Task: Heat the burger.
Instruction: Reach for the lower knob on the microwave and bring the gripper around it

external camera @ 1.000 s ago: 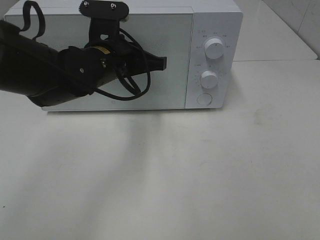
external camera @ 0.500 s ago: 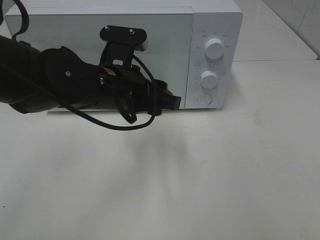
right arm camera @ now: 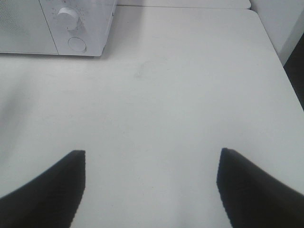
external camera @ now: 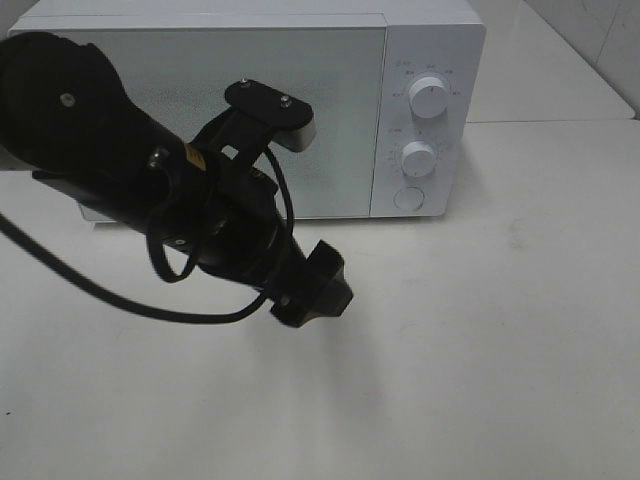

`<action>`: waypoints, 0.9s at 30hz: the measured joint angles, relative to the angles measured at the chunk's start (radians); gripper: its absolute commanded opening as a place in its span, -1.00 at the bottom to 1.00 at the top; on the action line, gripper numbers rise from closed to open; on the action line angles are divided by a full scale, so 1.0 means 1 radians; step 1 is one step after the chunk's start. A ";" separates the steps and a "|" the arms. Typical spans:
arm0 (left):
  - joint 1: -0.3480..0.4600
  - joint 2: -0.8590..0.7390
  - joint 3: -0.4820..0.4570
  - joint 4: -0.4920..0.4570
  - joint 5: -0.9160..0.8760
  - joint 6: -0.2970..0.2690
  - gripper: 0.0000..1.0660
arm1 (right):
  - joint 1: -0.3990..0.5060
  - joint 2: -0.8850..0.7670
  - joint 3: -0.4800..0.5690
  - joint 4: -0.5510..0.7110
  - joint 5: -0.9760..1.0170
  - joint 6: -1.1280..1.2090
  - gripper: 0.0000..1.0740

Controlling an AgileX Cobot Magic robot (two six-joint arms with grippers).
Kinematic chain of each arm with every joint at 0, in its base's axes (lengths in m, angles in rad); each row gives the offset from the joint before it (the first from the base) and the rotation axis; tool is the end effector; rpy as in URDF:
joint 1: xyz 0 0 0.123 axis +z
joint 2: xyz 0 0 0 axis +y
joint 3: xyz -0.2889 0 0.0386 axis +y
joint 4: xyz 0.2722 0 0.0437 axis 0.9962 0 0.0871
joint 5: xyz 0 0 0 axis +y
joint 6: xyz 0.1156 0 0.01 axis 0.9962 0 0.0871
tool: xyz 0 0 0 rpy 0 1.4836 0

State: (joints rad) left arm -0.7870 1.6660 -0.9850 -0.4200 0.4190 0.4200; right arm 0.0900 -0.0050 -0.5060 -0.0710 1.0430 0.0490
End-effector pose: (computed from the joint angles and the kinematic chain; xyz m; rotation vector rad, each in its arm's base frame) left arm 0.2465 -0.2746 0.1744 1.1003 2.3663 -0.4949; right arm 0.0320 -0.0043 0.2816 -0.0383 2.0132 0.0039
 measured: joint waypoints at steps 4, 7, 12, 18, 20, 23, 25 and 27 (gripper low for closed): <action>0.051 -0.055 0.000 0.055 0.184 -0.046 0.84 | 0.000 0.000 0.000 0.000 0.000 0.000 0.37; 0.111 -0.092 0.000 0.058 0.282 -0.054 0.84 | 0.000 0.000 0.000 0.000 0.000 0.000 0.37; 0.229 -0.162 0.000 0.063 0.433 -0.083 0.84 | 0.000 0.000 0.000 0.000 0.000 0.000 0.37; 0.409 -0.257 0.000 0.067 0.538 -0.118 0.84 | 0.000 0.000 0.000 0.000 0.000 0.000 0.37; 0.443 -0.275 0.000 0.068 0.552 -0.123 0.84 | 0.000 0.000 0.000 0.000 0.000 0.000 0.37; 0.537 -0.324 0.000 0.077 0.591 -0.131 0.84 | 0.000 0.000 0.000 0.000 0.000 0.000 0.37; 0.601 -0.353 0.000 0.083 0.617 -0.140 0.84 | 0.000 0.000 0.000 0.000 0.000 0.000 0.37; 0.682 -0.398 0.004 0.112 0.654 -0.161 0.84 | 0.000 0.000 0.000 0.000 0.000 0.000 0.37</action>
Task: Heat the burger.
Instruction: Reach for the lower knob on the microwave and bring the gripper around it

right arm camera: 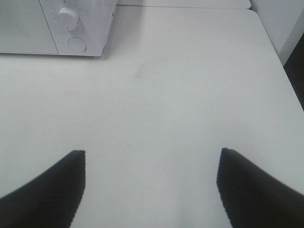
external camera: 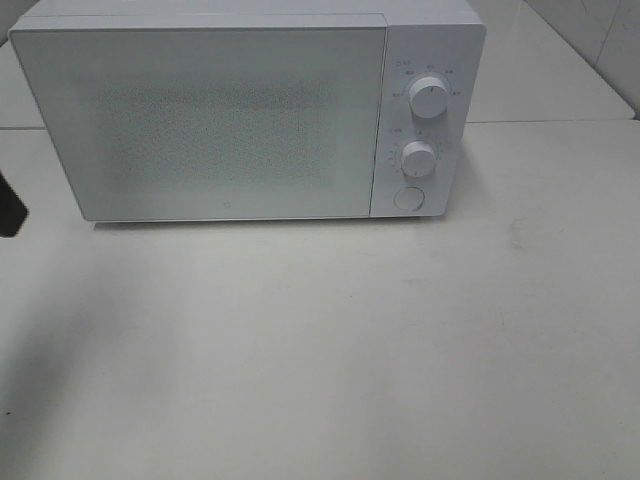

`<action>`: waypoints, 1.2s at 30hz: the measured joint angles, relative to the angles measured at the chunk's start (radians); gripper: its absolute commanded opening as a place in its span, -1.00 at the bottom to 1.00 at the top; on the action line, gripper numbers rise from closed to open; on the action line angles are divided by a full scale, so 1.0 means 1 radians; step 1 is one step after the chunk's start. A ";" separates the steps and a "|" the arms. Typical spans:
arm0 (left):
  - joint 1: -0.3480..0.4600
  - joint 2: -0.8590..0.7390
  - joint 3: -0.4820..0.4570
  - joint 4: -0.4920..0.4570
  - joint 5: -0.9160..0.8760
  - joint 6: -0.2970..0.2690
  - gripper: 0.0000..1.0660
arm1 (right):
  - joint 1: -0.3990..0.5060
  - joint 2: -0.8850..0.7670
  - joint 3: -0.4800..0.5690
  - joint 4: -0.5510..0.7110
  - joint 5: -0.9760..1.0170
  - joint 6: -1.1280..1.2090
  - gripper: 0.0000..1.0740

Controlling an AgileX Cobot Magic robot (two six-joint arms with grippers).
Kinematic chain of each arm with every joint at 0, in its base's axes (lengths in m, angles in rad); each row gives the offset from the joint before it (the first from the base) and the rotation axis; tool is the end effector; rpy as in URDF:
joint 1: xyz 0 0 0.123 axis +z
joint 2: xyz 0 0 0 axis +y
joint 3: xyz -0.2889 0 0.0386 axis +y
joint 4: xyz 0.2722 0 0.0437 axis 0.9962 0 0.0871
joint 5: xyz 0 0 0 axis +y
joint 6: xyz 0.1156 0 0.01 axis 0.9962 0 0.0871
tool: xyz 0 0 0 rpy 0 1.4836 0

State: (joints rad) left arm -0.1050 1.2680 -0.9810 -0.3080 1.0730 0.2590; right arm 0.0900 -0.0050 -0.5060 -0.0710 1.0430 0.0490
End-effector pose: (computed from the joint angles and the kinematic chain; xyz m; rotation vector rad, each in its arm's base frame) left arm 0.2544 -0.0579 0.2689 0.3586 2.7770 -0.3790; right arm 0.0320 -0.0043 0.2816 -0.0383 2.0132 0.0039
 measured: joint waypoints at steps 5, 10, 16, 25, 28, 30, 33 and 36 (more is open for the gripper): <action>0.111 -0.099 0.076 0.029 0.002 -0.042 0.84 | 0.000 0.000 0.000 0.000 0.000 0.000 0.37; 0.142 -0.221 0.185 0.054 -0.036 -0.050 0.84 | 0.000 0.000 0.000 0.000 0.000 0.000 0.37; 0.143 -0.368 0.308 0.102 -0.077 -0.072 0.84 | 0.000 0.000 0.000 0.000 0.000 0.000 0.37; 0.143 -0.579 0.447 0.165 -0.120 -0.182 0.84 | 0.000 0.000 0.000 0.000 0.000 0.000 0.37; 0.143 -0.651 0.450 0.169 -0.124 -0.193 0.84 | 0.000 0.000 0.000 0.000 0.000 0.000 0.37; 0.143 -0.696 0.450 0.170 -0.126 -0.195 0.84 | 0.000 0.000 0.000 0.000 0.000 0.000 0.37; 0.143 -0.759 0.450 0.170 -0.113 -0.196 0.84 | 0.000 0.000 0.000 0.000 0.000 0.000 0.37; 0.143 -0.819 0.462 0.171 -0.075 -0.197 0.84 | 0.000 0.000 0.000 0.000 0.000 0.000 0.37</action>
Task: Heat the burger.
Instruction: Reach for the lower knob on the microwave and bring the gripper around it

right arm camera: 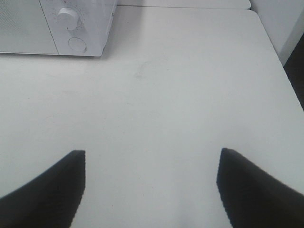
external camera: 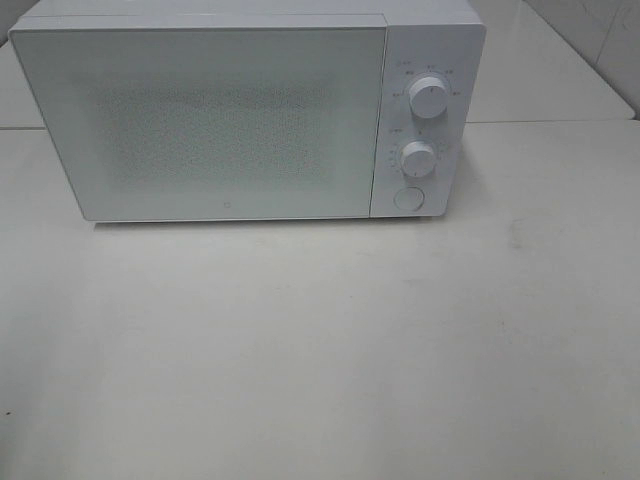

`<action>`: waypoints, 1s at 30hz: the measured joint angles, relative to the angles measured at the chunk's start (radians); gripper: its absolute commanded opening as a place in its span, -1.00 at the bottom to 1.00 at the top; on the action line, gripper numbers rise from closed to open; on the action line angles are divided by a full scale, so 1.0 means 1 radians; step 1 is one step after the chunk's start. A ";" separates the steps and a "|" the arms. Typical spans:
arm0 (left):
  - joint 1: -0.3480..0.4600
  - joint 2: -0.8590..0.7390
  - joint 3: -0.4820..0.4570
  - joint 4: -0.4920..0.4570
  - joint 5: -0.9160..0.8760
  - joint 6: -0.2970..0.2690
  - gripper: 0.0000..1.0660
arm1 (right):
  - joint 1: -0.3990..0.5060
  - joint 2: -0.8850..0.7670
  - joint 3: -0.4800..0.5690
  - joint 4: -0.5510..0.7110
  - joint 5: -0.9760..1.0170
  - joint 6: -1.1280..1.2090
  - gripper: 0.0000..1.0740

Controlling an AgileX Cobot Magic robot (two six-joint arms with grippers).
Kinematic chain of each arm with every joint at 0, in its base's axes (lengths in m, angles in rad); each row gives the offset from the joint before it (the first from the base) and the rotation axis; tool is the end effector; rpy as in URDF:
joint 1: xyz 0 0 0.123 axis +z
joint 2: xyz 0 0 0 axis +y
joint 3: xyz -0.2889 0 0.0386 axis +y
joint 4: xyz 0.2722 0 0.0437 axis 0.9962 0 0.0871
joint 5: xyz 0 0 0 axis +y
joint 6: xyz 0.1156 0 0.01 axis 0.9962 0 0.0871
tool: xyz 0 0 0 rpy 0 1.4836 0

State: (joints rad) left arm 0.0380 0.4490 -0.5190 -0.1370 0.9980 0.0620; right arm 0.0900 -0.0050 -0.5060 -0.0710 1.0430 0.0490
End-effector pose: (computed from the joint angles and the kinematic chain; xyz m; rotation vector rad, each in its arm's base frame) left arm 0.1026 -0.0094 0.2602 -0.0076 2.4038 -0.1266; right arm 0.0320 -0.0043 0.2816 -0.0383 2.0132 0.0039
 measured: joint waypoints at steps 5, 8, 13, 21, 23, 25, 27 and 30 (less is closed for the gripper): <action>0.000 -0.107 0.020 0.008 0.041 0.000 0.84 | 0.000 0.000 0.000 0.000 0.000 0.000 0.37; 0.000 -0.174 0.020 0.012 0.041 0.000 0.84 | 0.000 0.000 0.000 0.000 0.000 0.000 0.37; 0.000 -0.282 0.020 0.016 0.041 0.000 0.84 | 0.000 0.000 0.000 0.000 0.000 0.000 0.37; 0.000 -0.431 0.020 0.017 0.042 0.005 0.84 | 0.000 0.000 0.000 0.000 0.000 0.000 0.37; 0.000 -0.453 0.020 0.018 0.042 0.005 0.84 | 0.000 0.000 0.000 0.000 0.000 0.000 0.37; 0.000 -0.453 0.020 0.019 0.042 0.005 0.84 | 0.000 0.000 0.000 0.000 0.000 0.000 0.37; 0.000 -0.453 0.020 0.020 0.042 0.005 0.84 | 0.000 0.000 0.000 0.000 0.000 0.000 0.37; 0.000 -0.453 0.020 0.020 0.042 0.005 0.84 | 0.000 0.000 0.000 0.000 0.000 0.000 0.37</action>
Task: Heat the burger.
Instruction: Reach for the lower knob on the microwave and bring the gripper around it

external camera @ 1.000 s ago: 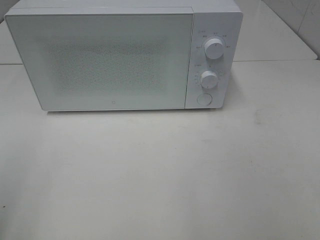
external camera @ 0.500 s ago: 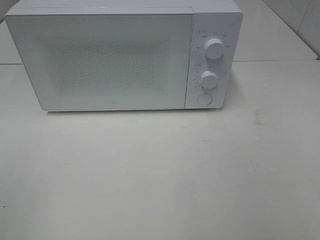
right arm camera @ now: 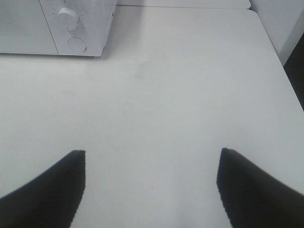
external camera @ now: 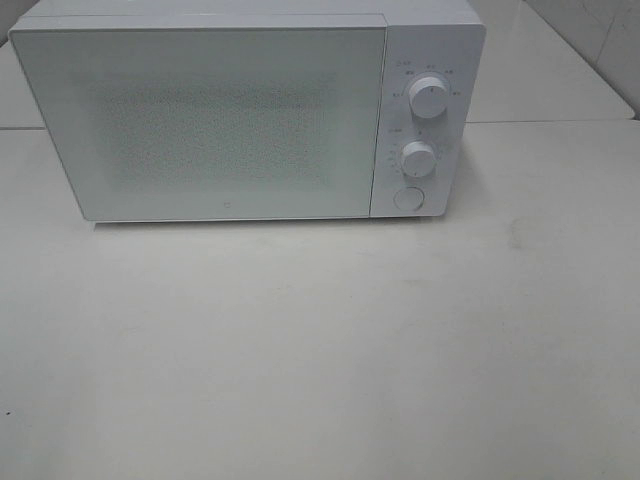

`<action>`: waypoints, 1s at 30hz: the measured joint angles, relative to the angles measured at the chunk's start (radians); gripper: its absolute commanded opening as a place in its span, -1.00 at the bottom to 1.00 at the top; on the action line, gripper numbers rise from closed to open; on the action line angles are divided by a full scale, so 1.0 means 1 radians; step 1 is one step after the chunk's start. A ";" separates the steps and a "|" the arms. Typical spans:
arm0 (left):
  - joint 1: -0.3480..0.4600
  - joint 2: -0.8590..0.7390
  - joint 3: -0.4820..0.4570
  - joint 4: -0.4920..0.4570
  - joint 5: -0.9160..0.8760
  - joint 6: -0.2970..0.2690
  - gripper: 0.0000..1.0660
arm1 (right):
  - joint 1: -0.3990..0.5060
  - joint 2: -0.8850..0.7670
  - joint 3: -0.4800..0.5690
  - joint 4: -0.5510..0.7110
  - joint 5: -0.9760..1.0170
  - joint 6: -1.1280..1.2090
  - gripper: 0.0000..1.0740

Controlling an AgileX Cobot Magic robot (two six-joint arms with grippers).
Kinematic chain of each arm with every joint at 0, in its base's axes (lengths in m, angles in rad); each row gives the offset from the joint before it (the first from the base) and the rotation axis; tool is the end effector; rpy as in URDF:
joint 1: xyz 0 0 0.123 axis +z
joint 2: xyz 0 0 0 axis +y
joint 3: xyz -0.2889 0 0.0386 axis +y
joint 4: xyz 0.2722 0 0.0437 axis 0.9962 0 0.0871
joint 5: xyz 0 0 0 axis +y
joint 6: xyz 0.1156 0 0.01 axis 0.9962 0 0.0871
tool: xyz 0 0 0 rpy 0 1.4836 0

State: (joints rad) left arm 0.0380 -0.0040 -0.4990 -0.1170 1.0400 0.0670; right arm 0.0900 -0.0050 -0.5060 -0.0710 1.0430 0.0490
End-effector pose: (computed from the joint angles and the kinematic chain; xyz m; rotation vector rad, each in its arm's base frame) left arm 0.0329 -0.0104 0.2800 0.0334 2.0156 -0.0727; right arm 0.0320 -0.0043 0.2816 -0.0383 2.0132 0.0039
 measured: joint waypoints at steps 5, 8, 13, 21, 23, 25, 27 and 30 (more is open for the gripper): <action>0.000 0.000 0.000 0.000 0.000 0.000 0.84 | 0.000 0.000 0.000 0.000 0.000 0.000 0.37; 0.000 0.000 0.000 0.004 0.000 0.000 0.84 | 0.000 0.000 0.000 0.000 0.000 0.000 0.37; 0.000 0.000 0.000 0.005 0.000 0.000 0.84 | 0.000 0.000 0.000 0.000 0.000 0.000 0.37; 0.000 0.000 0.000 0.005 0.000 0.000 0.84 | 0.000 0.000 0.000 0.000 0.000 0.000 0.37; 0.000 0.000 0.000 0.005 0.000 0.000 0.84 | 0.000 0.000 0.000 0.000 0.000 0.000 0.37; 0.000 0.000 0.000 0.005 0.000 0.000 0.84 | 0.000 0.000 0.000 0.000 0.000 0.000 0.37; 0.000 0.000 0.000 0.005 0.000 0.000 0.84 | 0.000 0.000 0.000 0.000 0.000 0.000 0.37; 0.000 0.000 0.000 0.005 0.000 0.000 0.84 | 0.000 0.000 0.000 0.000 0.000 0.000 0.37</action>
State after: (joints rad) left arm 0.0380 -0.0040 -0.4990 -0.1120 1.0400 0.0670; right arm 0.0900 -0.0050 -0.5060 -0.0710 1.0430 0.0490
